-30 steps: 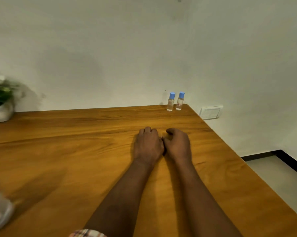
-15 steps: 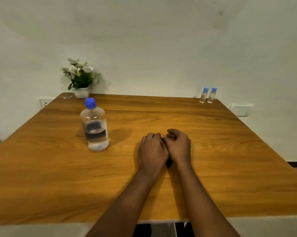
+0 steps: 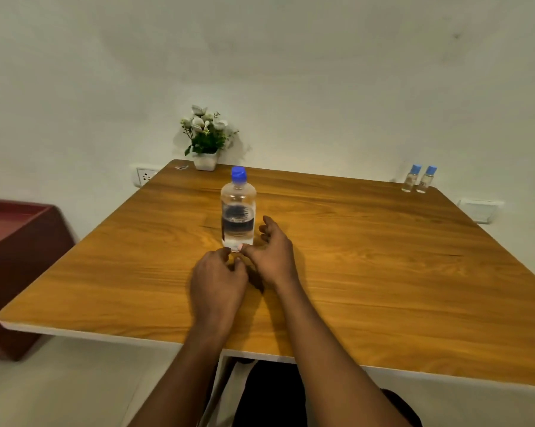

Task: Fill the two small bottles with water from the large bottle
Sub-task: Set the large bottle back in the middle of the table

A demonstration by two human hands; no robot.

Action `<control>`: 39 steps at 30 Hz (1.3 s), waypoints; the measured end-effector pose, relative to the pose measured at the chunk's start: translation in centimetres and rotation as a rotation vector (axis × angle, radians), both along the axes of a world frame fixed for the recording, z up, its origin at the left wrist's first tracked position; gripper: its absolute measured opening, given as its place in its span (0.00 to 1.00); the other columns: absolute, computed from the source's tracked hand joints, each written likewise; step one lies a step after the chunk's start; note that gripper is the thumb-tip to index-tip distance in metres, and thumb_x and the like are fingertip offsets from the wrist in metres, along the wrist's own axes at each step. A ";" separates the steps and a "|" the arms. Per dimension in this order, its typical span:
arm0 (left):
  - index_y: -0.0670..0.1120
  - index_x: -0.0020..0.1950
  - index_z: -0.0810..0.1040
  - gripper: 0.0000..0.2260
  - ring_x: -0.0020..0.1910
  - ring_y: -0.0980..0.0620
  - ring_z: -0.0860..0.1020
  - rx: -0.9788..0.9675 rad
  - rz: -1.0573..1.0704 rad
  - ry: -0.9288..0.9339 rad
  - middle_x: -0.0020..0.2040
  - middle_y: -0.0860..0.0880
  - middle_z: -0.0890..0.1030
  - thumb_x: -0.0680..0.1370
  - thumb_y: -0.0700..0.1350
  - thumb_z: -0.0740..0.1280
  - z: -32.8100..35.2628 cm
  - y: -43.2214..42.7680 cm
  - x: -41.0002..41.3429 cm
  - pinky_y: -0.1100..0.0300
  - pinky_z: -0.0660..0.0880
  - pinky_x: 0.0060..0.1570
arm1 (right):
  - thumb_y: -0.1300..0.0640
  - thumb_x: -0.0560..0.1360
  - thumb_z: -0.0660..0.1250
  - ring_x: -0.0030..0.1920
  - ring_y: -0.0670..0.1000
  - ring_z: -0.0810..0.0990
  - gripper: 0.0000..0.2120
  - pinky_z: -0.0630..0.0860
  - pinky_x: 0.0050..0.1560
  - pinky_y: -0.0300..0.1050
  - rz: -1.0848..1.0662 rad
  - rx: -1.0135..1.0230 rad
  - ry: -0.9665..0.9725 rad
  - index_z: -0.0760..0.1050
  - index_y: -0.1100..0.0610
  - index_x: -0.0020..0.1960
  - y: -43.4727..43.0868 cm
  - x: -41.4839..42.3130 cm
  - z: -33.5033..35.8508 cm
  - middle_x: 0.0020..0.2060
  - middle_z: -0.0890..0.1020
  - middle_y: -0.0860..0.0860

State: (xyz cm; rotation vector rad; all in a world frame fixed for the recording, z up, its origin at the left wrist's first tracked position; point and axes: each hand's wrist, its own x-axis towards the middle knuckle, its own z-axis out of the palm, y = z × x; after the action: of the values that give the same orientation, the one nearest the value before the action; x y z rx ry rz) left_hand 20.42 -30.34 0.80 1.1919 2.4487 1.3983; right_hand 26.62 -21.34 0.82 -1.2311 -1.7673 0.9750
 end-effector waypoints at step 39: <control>0.44 0.71 0.70 0.22 0.64 0.46 0.72 -0.125 -0.101 0.169 0.66 0.45 0.75 0.78 0.51 0.63 1.0 13.9 -8.8 0.53 0.72 0.58 | 0.50 0.65 0.79 0.54 0.48 0.81 0.29 0.81 0.52 0.46 -0.164 0.150 0.082 0.73 0.50 0.62 10.7 -4.6 0.1 0.56 0.82 0.47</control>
State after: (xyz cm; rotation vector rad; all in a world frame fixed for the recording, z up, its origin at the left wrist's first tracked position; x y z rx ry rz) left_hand 11.64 -16.45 1.81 1.4361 2.5008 1.1429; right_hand 22.00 -10.64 0.93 -1.2027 -1.6173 0.7736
